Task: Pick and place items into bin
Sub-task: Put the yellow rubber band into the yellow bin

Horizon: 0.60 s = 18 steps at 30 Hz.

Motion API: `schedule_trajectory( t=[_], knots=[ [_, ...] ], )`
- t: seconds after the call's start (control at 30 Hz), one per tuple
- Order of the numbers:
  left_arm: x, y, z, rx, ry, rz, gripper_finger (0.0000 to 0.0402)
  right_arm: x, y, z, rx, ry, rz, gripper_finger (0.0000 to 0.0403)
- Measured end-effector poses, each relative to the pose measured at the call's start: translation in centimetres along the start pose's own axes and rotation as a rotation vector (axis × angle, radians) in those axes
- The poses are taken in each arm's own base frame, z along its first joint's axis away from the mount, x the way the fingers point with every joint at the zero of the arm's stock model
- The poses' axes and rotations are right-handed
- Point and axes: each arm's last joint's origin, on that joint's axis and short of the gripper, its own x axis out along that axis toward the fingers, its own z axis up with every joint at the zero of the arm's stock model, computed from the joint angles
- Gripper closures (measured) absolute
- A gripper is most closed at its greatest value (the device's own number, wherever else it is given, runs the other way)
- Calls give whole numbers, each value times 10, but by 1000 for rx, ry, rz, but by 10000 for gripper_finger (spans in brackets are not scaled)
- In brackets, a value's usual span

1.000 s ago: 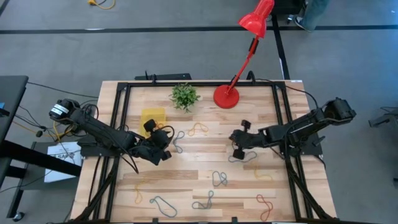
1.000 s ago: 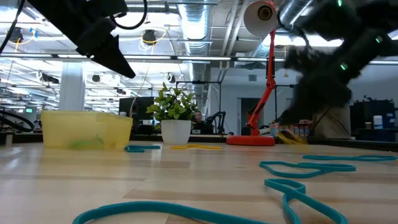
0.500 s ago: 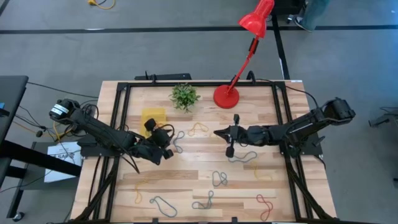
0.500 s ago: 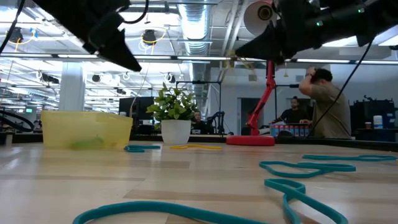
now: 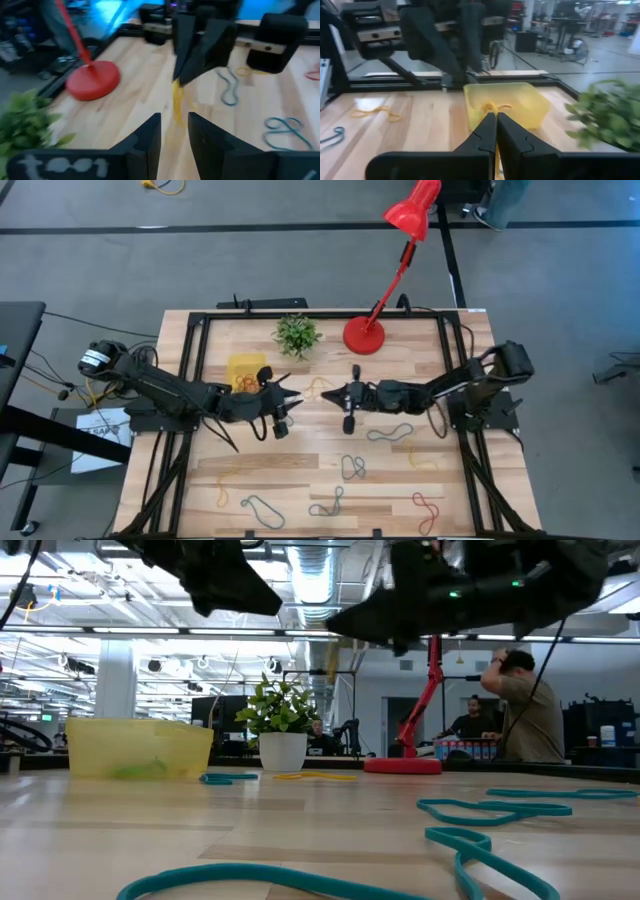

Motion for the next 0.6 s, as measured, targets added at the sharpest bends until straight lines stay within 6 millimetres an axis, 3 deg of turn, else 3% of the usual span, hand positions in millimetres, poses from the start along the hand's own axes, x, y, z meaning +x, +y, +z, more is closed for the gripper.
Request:
schedule_trajectory(
  t=[0.23,0.6],
  knots=[
    [4,3,1,17,17,-120,313,33,11,1,0,-5,46,402],
    [4,6,-7,58,87,-74,313,37,13,5,-4,8,54,402]
  ],
)
